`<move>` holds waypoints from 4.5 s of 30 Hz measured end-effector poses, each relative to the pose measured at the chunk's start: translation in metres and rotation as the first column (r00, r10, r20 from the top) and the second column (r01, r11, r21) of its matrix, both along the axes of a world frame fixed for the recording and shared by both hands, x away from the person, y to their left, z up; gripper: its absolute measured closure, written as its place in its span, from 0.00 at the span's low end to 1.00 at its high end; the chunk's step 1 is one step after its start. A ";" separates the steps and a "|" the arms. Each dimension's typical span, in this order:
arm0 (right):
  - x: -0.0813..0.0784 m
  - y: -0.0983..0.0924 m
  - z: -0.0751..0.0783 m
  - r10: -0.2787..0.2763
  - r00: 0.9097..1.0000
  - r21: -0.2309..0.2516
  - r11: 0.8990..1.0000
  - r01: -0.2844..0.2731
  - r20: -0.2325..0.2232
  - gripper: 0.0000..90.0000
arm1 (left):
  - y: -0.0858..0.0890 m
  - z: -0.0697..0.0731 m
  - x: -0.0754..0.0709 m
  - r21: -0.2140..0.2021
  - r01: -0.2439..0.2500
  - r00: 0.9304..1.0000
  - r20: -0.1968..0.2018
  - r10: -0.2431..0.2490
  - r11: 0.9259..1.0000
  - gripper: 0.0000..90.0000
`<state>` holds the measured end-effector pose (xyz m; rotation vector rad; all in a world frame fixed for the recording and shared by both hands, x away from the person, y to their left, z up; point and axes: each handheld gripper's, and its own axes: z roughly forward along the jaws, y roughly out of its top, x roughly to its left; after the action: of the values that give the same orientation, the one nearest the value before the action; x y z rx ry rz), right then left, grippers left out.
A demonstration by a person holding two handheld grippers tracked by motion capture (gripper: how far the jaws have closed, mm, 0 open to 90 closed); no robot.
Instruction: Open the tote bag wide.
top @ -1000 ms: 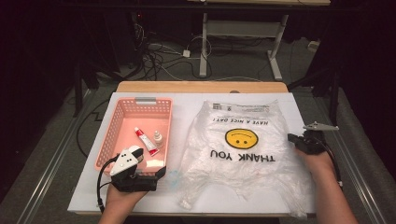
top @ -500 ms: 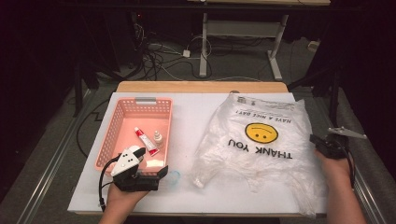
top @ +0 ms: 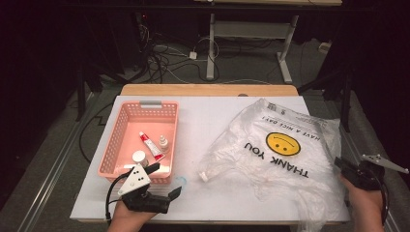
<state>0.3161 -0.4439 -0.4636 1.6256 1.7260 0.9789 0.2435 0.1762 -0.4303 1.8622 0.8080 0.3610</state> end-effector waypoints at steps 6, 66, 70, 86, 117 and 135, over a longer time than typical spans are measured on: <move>-0.023 0.019 0.006 0.062 0.998 -0.052 0.997 -0.062 0.002 0.85 | 0.005 -0.004 0.000 0.001 -0.034 0.999 0.020 0.034 0.999 0.00; 0.162 0.106 0.022 0.240 0.954 -0.187 0.944 -0.272 -0.179 0.87 | 0.023 -0.006 0.012 -0.005 -0.099 0.995 -0.003 0.099 0.995 0.00; 0.169 0.100 0.015 0.198 0.963 -0.191 0.954 -0.232 -0.181 1.00 | 0.023 -0.007 0.013 -0.009 -0.099 0.995 -0.005 0.099 0.995 0.00; 0.173 0.070 0.036 0.108 0.993 -0.125 0.986 -0.113 -0.047 0.77 | 0.015 -0.005 0.021 -0.007 -0.098 0.995 0.019 0.098 0.995 0.00; -0.046 0.190 0.017 0.568 0.821 -0.040 0.821 -0.570 -0.056 0.53 | 0.016 -0.006 0.019 0.004 -0.073 0.997 -0.029 0.073 0.997 0.00; -0.034 0.215 0.007 0.546 0.824 -0.164 0.808 -0.565 -0.148 1.00 | 0.020 -0.005 0.017 0.009 -0.078 0.997 -0.020 0.078 0.997 0.00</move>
<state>0.2825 -0.2286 -0.4562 1.0567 2.3581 0.9451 0.2606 0.1962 -0.4353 1.8481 0.8959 0.3953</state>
